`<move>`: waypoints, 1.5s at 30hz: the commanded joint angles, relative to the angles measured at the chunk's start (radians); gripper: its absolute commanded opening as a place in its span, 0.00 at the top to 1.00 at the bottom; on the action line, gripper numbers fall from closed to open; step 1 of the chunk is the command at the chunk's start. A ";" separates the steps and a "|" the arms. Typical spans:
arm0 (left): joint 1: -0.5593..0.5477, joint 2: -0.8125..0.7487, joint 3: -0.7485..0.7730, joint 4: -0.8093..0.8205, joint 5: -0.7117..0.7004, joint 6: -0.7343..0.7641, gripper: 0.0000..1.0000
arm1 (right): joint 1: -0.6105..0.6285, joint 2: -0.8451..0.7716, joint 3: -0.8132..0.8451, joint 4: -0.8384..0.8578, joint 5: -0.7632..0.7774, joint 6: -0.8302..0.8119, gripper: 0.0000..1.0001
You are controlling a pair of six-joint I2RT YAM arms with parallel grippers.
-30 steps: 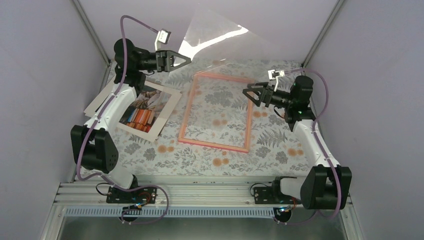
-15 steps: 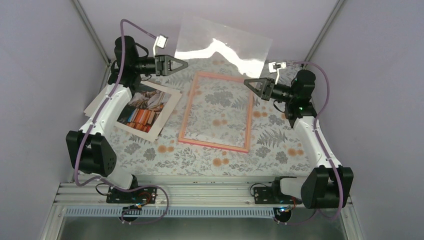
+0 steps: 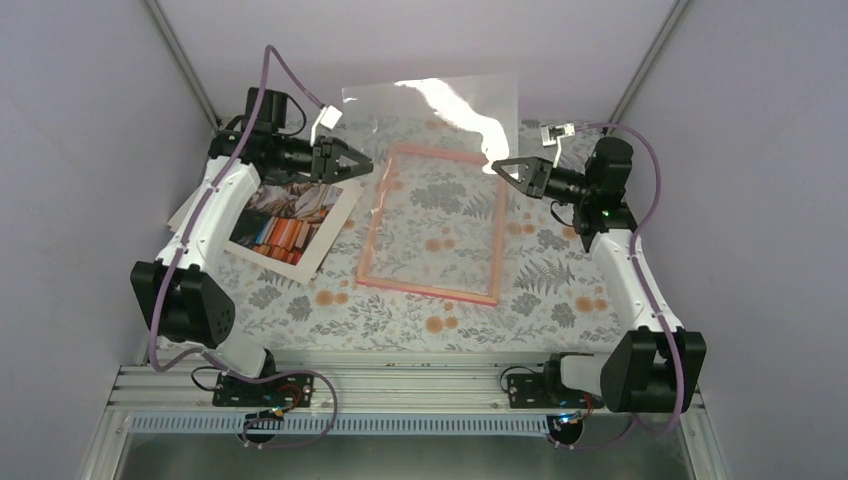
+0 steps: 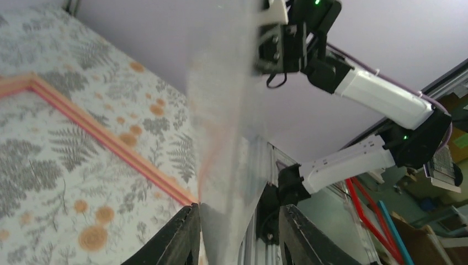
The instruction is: Put the photo into the frame
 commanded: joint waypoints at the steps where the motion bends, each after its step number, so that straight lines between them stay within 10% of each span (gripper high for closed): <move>1: 0.003 0.006 -0.071 -0.086 -0.006 0.127 0.63 | -0.010 0.024 -0.005 0.108 -0.023 0.116 0.97; 9: -0.007 0.063 -0.273 0.414 -0.014 -0.214 0.76 | -0.047 0.063 -0.130 0.087 0.021 0.094 0.97; 17: -0.021 0.226 -0.300 0.553 -0.024 -0.292 0.97 | -0.097 0.137 -0.221 0.027 0.072 -0.037 0.95; 22: -0.043 0.330 -0.237 0.554 -0.038 -0.277 0.98 | -0.074 0.213 -0.231 -0.026 0.063 -0.155 0.53; 26: -0.042 0.370 -0.199 0.522 -0.034 -0.251 0.98 | -0.036 0.276 -0.199 -0.064 0.073 -0.220 0.42; 32: -0.020 0.409 -0.158 0.451 -0.052 -0.204 0.95 | -0.009 0.370 -0.139 -0.040 0.088 -0.199 0.95; 45: -0.017 0.363 -0.383 0.617 -0.036 -0.335 0.62 | -0.041 0.464 -0.180 0.265 0.075 0.122 0.96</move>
